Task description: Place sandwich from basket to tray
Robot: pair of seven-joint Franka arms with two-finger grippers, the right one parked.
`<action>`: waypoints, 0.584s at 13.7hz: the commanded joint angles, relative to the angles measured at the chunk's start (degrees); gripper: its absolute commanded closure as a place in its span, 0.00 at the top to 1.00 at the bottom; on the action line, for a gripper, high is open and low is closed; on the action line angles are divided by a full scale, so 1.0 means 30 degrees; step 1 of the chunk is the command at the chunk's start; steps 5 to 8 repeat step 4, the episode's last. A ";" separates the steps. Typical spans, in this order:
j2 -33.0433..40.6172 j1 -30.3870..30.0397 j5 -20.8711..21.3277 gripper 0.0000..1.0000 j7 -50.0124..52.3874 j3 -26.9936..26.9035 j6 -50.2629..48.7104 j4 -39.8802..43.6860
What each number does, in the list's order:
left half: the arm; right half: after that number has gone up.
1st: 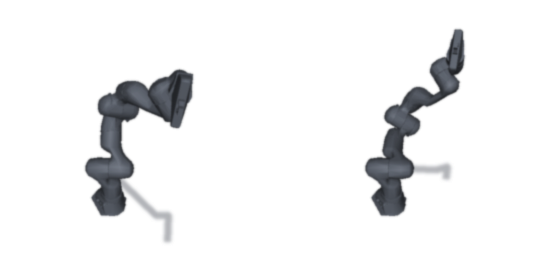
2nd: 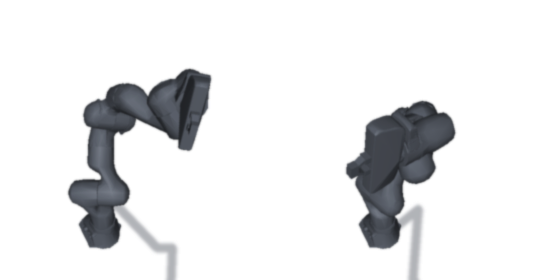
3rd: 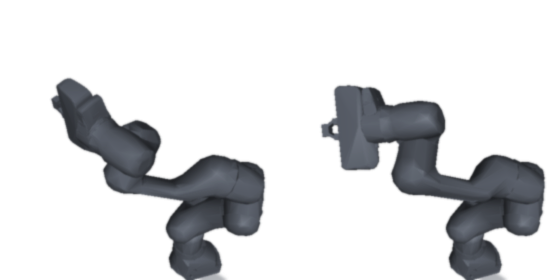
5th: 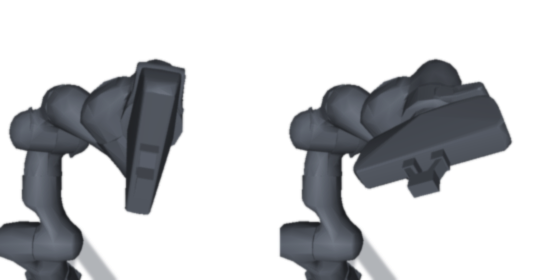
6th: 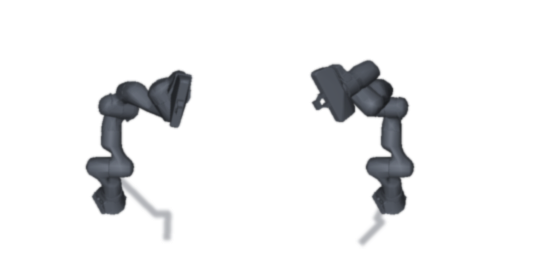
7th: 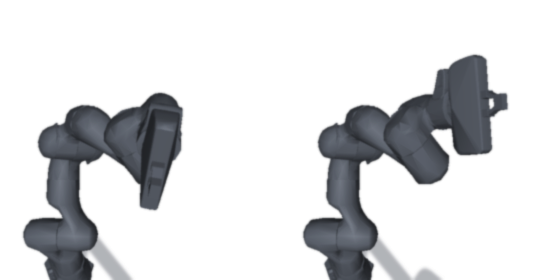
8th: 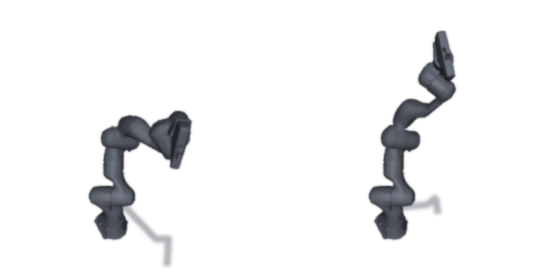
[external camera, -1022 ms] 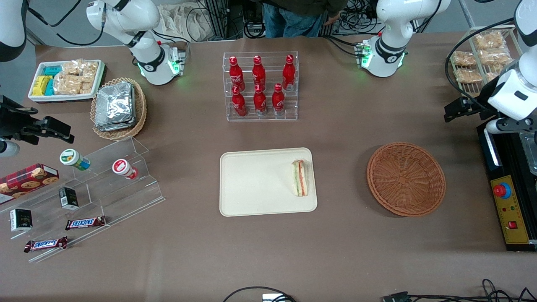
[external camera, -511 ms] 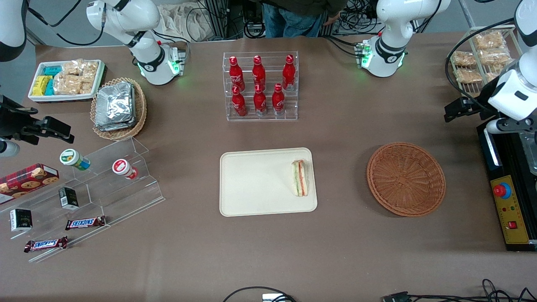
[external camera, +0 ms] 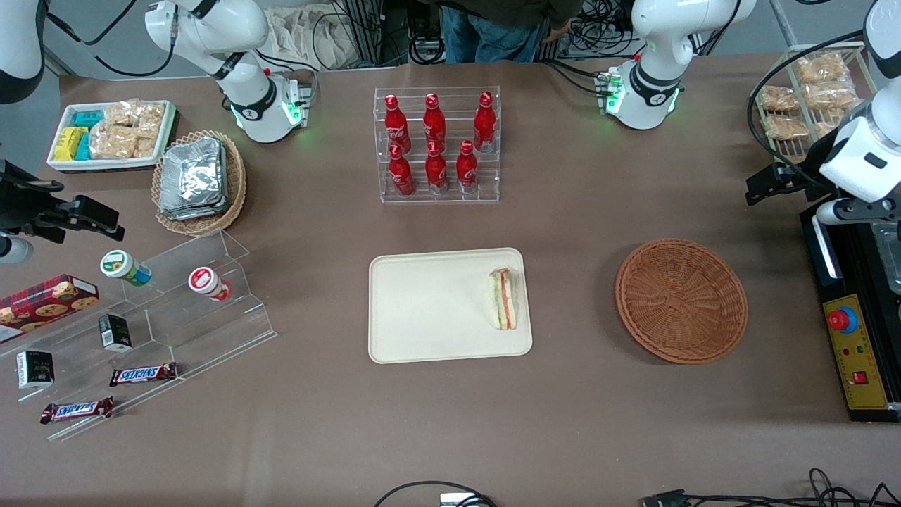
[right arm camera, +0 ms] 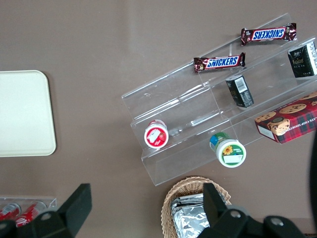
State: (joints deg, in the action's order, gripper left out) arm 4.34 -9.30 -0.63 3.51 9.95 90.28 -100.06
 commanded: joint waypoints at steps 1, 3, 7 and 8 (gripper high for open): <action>0.0222 -0.0035 -0.0170 1.00 -0.0173 -0.0064 -0.0035 -0.0163; 0.0193 -0.0035 -0.0170 1.00 -0.0173 -0.0064 -0.0095 -0.0163; 0.0193 -0.0035 -0.0170 1.00 -0.0173 -0.0035 -0.0066 -0.0163; 0.0193 -0.0035 -0.0170 1.00 -0.0173 -0.0035 -0.0066 -0.0163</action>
